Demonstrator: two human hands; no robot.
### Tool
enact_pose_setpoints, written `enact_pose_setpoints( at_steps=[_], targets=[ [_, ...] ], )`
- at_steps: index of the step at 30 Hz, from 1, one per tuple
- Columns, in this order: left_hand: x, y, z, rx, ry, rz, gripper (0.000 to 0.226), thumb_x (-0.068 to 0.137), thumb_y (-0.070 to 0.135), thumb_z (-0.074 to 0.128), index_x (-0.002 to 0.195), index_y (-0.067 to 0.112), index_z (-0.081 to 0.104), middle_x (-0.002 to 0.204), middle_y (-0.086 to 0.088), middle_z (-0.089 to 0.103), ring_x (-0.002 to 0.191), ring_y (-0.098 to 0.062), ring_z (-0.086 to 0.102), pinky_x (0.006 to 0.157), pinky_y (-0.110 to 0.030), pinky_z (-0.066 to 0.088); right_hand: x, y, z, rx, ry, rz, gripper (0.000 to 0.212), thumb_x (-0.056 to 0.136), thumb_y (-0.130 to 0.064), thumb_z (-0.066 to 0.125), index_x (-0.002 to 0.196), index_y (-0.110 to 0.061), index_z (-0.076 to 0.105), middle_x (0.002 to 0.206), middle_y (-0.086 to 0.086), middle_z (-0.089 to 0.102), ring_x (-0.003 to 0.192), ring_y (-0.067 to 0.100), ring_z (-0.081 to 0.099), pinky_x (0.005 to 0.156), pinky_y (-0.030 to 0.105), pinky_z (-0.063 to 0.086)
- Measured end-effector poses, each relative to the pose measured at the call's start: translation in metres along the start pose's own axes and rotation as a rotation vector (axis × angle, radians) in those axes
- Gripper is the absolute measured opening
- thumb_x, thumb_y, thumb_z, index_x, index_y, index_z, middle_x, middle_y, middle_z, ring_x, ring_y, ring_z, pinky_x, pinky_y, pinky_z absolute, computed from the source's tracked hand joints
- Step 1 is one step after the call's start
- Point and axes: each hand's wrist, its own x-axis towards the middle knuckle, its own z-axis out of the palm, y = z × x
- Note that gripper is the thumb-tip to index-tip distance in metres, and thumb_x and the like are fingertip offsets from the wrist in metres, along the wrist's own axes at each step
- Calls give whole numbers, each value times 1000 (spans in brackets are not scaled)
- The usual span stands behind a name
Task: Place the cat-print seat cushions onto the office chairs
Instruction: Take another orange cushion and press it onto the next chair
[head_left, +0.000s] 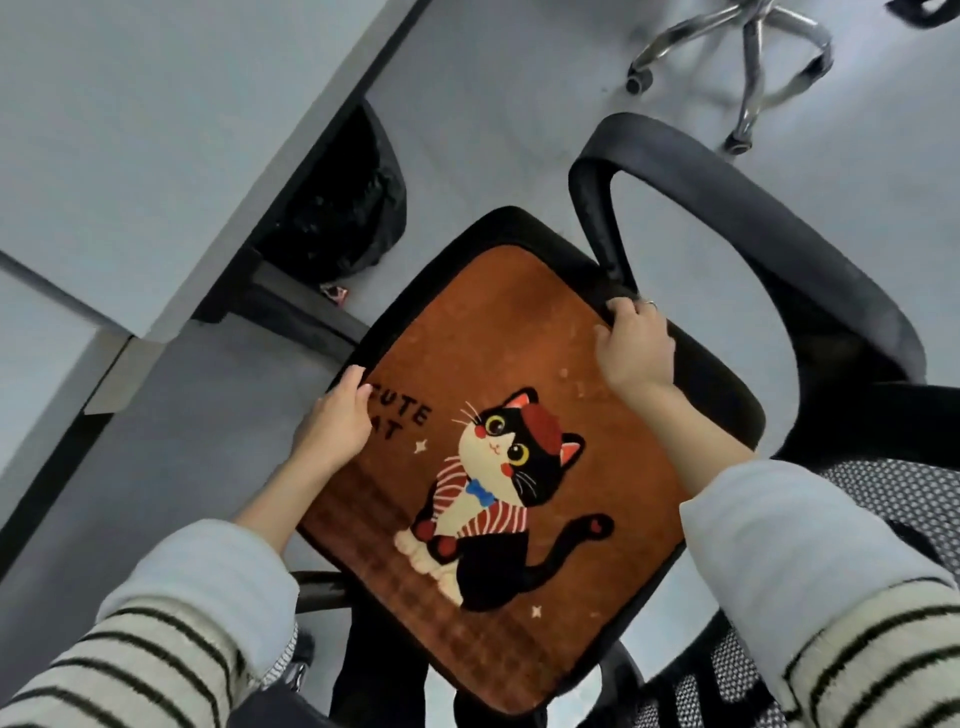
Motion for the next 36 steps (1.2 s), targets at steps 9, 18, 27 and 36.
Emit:
enact_pose_setpoints(
  at_steps=[9, 18, 27, 36],
  targets=[
    [10, 0, 0, -131, 8, 52, 39, 101, 24, 36, 139, 17, 40, 137, -11, 51, 124, -34, 47, 99, -44, 43, 25, -6, -7, 197, 83, 68, 26, 95, -17, 49, 117, -7, 58, 121, 16, 54, 116, 33, 50, 100, 46, 40],
    [13, 10, 7, -38, 122, 24, 35, 100, 22, 38, 133, 15, 45, 123, -15, 50, 109, -35, 51, 79, -39, 41, 27, -7, 1, 210, 143, 111, 26, 95, -16, 47, 117, -11, 59, 118, 13, 54, 108, 32, 55, 98, 48, 42],
    [5, 19, 8, 139, 381, 80, 43, 91, 16, 54, 131, 19, 39, 132, -15, 36, 118, -36, 39, 92, -50, 35, -33, 35, 17, 35, 134, 64, 52, 99, -28, 38, 148, -17, 26, 157, 10, 19, 147, 26, 12, 117, 54, 9],
    [14, 131, 76, 629, 171, 944, 53, 95, 20, 36, 147, 15, 26, 156, -6, 21, 146, -25, 13, 117, -50, 11, -66, 12, 62, 25, 226, -66, 49, 99, -21, 29, 147, -11, 28, 156, 10, 23, 146, 24, 14, 118, 47, 7]
  ],
)
